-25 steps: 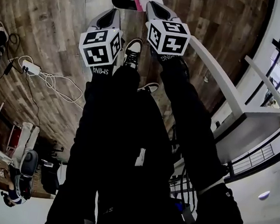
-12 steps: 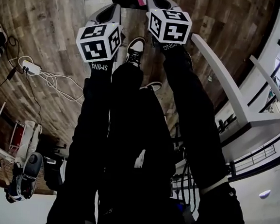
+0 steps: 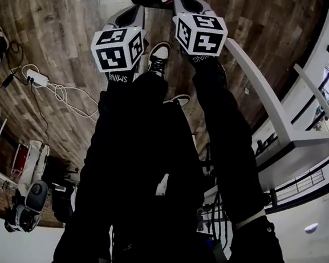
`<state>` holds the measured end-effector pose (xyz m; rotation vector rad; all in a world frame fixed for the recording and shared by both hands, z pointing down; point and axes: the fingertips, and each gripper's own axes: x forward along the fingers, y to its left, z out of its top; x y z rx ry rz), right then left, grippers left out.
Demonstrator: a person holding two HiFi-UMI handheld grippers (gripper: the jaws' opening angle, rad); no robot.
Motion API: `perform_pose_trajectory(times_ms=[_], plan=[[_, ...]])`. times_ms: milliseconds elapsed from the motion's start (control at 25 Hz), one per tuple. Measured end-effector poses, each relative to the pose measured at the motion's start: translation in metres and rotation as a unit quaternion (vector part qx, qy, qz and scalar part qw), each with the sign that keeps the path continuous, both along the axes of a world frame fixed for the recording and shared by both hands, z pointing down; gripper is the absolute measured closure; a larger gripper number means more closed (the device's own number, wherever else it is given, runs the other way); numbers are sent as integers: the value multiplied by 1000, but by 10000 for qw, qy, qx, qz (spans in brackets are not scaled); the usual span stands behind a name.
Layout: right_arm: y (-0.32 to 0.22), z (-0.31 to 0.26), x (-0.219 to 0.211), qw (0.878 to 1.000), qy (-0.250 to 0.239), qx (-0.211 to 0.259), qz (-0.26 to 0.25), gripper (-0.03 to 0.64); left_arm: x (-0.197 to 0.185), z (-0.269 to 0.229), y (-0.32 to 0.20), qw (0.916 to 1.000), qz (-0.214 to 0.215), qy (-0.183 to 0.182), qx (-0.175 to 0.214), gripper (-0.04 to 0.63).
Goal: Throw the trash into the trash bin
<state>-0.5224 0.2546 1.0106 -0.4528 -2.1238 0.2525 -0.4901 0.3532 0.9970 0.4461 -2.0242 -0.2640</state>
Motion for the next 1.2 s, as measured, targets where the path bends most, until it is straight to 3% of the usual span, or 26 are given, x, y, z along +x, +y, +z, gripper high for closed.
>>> perform_pose_trajectory(times_ms=[360,560,880,1200], plan=[[-18,-101,23,9984,-496,-197,196,601,-3,-72,-21,9989,113,-459,2,595],[-31,-160,30,9950,-860,-261,426,601,5,-125,-51,9960,427,-769,136,595],[-74,-279,92,9905,-1079,-387,757,601,62,-229,-90,9926,851,-833,243,595],[-126,-406,137,9792,-1444,-425,1362,601,99,-353,-140,9821,1379,-1251,273,595]])
